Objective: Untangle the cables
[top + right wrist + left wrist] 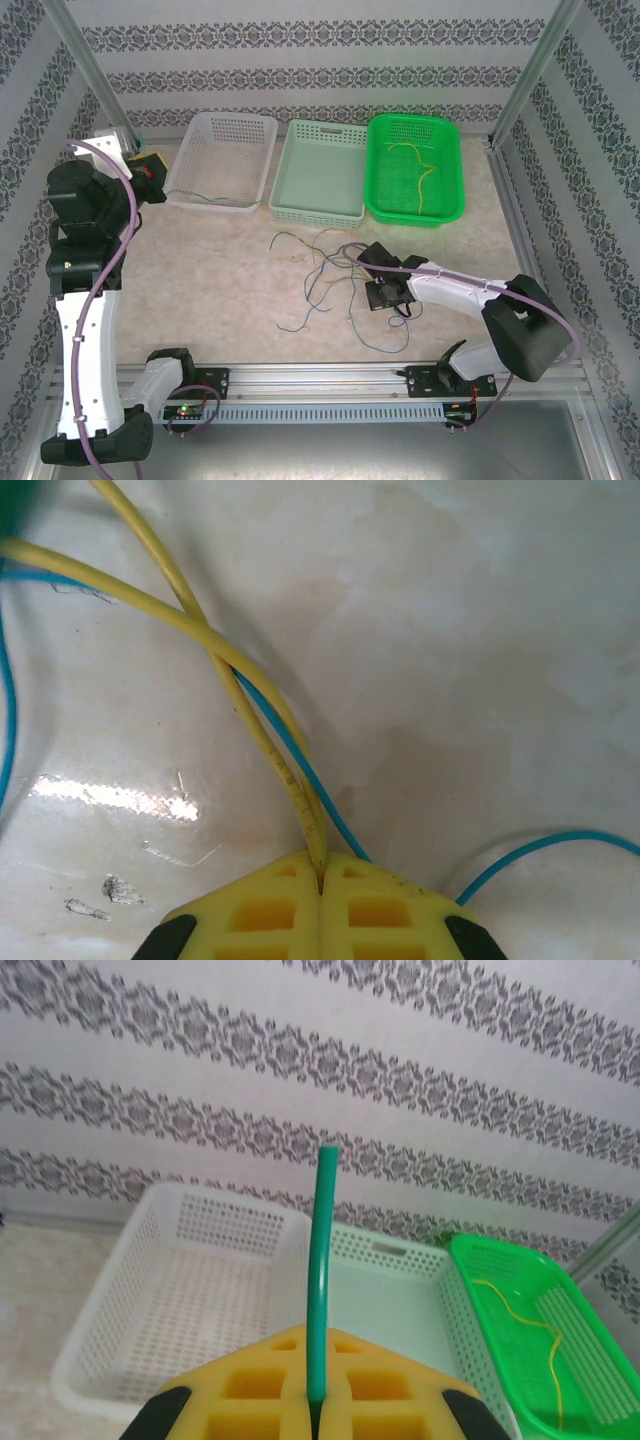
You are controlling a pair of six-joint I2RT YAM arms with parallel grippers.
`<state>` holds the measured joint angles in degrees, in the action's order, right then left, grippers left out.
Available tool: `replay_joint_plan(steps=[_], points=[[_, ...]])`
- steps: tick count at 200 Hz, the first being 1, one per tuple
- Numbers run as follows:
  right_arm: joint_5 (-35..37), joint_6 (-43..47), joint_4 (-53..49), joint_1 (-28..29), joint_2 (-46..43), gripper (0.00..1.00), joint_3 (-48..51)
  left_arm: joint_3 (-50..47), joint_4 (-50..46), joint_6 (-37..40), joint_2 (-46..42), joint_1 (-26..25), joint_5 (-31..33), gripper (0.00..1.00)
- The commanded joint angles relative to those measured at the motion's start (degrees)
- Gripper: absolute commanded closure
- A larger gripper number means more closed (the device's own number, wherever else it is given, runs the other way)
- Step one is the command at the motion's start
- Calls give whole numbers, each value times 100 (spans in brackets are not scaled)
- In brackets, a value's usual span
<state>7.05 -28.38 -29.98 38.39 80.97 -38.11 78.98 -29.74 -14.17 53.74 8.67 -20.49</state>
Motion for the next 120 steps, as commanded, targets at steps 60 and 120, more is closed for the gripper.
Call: replay_joint_plan(steps=[60,120], points=[[326,433,-39,704,672,100,-583,541,391,136,346,83,68,100],[234,718,15,750,718,100,-768,377,1244,46,947,91,225,100]])
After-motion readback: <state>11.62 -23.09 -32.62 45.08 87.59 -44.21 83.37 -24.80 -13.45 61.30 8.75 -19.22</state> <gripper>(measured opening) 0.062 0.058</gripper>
